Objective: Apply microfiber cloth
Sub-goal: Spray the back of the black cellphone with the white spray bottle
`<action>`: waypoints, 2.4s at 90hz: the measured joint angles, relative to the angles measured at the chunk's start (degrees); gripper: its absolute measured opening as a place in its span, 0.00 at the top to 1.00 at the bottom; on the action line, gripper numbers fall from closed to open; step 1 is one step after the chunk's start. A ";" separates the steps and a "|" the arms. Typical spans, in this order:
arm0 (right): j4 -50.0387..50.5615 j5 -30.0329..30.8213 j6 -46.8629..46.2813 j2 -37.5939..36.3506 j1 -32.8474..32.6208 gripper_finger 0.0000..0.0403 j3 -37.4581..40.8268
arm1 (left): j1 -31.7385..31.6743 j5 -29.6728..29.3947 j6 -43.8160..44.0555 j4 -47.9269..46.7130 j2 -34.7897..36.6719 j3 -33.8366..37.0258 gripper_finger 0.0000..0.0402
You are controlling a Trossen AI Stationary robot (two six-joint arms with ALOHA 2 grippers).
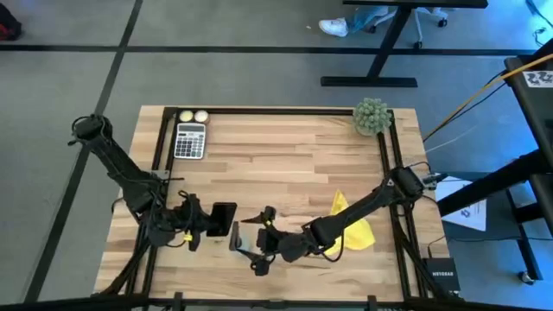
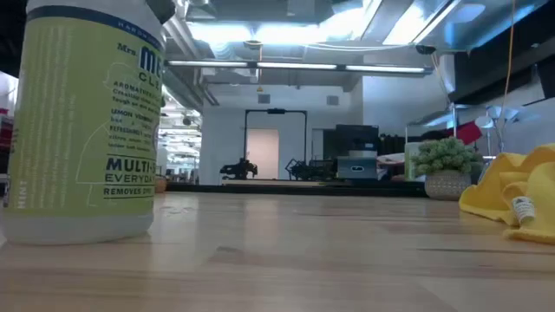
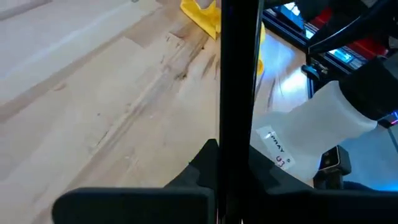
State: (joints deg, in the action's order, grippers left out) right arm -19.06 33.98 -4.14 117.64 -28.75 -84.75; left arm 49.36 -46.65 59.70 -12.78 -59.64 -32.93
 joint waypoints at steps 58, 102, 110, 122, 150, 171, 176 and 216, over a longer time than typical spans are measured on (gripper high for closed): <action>-6.83 -1.32 -0.12 2.20 -0.09 0.11 -0.09 | -8.40 4.91 -19.05 16.18 -0.09 0.00 0.98; -9.37 -1.42 0.96 3.70 0.00 0.11 -0.04 | -10.00 6.37 -22.02 17.18 -0.11 0.00 0.98; -9.88 -0.52 1.37 3.77 0.00 0.13 -0.04 | -10.17 7.30 -23.96 18.55 -0.11 0.00 0.98; -10.00 -2.19 1.38 3.91 0.35 0.20 -0.04 | -10.62 8.66 -27.71 21.36 -0.09 0.00 0.98; -9.63 -3.13 0.83 3.91 0.68 0.42 -0.06 | -11.56 10.67 -28.09 21.35 -0.09 0.00 0.98; -9.46 -2.19 0.93 3.91 0.66 0.47 -0.04 | -11.54 10.69 -28.02 21.18 -0.09 0.00 0.98; -9.39 -2.06 1.21 3.91 0.66 0.46 -0.04 | -11.54 10.69 -28.01 21.18 -0.09 0.00 0.98; 3.10 -3.64 -3.15 -0.16 0.19 0.26 -0.09 | -11.54 9.03 -27.78 16.27 2.60 0.02 0.98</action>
State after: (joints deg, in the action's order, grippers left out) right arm -15.96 30.34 -7.29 117.48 -28.56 -84.84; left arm 37.82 -37.62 31.92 3.49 -57.03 -32.91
